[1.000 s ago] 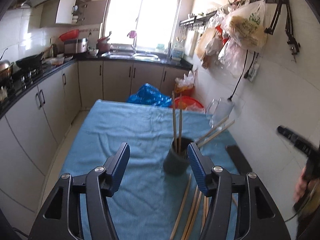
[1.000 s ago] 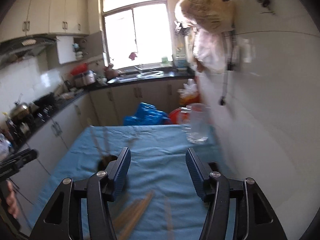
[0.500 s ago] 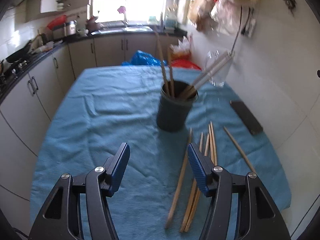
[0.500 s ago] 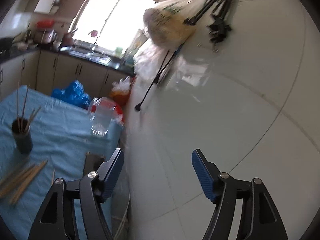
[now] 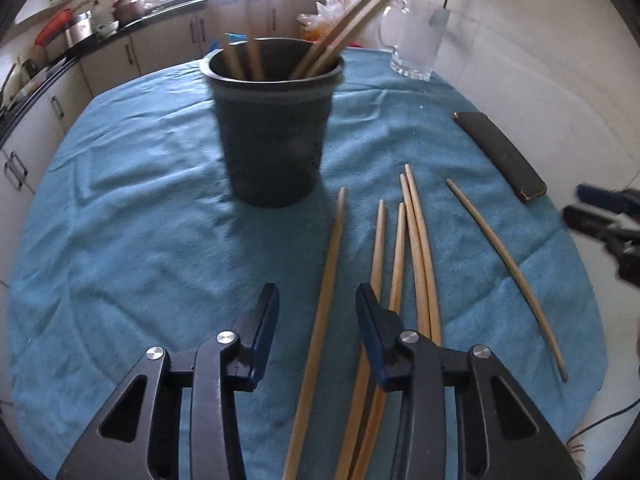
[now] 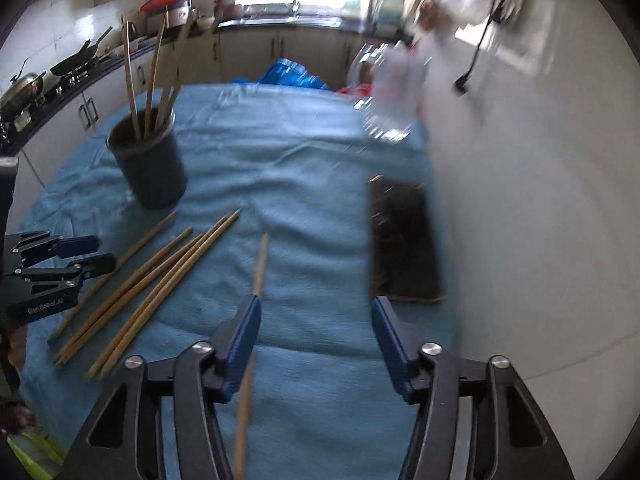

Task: Organize utensils
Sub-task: 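Move both open tools back to the remaining chopsticks, then close the left tool on a chopstick while the right tool grasps another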

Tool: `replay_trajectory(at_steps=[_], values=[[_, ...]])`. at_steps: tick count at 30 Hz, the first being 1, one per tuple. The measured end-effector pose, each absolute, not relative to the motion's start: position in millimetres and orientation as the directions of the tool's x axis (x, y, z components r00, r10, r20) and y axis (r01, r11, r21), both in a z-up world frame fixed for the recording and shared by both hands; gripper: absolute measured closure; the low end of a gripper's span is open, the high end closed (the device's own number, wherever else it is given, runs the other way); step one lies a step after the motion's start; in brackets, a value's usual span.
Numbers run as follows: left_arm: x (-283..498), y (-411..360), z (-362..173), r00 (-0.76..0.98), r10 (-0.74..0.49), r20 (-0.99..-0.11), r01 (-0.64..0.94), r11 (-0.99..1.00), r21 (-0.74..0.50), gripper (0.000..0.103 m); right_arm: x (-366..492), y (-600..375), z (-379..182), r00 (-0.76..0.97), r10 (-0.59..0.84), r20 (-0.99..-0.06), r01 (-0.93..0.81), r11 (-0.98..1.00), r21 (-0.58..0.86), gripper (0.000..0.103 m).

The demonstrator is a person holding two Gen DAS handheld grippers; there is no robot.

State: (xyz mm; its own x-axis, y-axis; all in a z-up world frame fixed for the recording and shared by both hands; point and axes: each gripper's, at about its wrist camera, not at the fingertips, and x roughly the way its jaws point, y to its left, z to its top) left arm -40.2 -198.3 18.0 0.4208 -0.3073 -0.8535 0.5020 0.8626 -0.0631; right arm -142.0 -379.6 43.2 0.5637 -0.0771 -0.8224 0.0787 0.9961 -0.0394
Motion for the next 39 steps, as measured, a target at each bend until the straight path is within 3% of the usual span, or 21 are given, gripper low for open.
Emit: replay_trajectory(at_steps=[5,7,9,11,16,34,39], values=[[-25,-215,6,0.400,-0.290,-0.870,0.504,0.862,-0.055,0.071,-112,-378,13,0.526,-0.017,-0.850,0.093,0.995,0.038,0.052],[-19,-217,2,0.395,-0.277,-0.876,0.496,0.867,-0.051,0.078,-104,-378,4,0.513,0.002,-0.859,0.098,0.993,0.060,0.055],[-16,-216,2,0.406,-0.263,-0.875,0.481,0.876,-0.040,0.091,-98,-376,-1,0.505,0.013,-0.863,0.099,0.992,0.073,0.057],[-12,-211,3,0.393,-0.270,-0.879,0.462,0.885,-0.065,0.096,-91,-374,-6,0.501,0.019,-0.865,0.101,0.992,0.080,0.060],[-11,-183,2,0.336,-0.314,-0.888,0.386,0.906,-0.174,0.096,-78,-370,-16,0.487,0.019,-0.873,0.120,0.989,0.089,0.094],[8,-170,11,0.328,-0.333,-0.884,0.383,0.902,-0.198,0.096,-61,-362,-16,0.432,-0.017,-0.902,0.133,0.990,0.045,0.095],[7,-169,4,0.345,-0.356,-0.869,0.369,0.902,-0.223,0.079,-56,-361,-18,0.456,-0.035,-0.889,0.149,0.988,0.037,0.095]])
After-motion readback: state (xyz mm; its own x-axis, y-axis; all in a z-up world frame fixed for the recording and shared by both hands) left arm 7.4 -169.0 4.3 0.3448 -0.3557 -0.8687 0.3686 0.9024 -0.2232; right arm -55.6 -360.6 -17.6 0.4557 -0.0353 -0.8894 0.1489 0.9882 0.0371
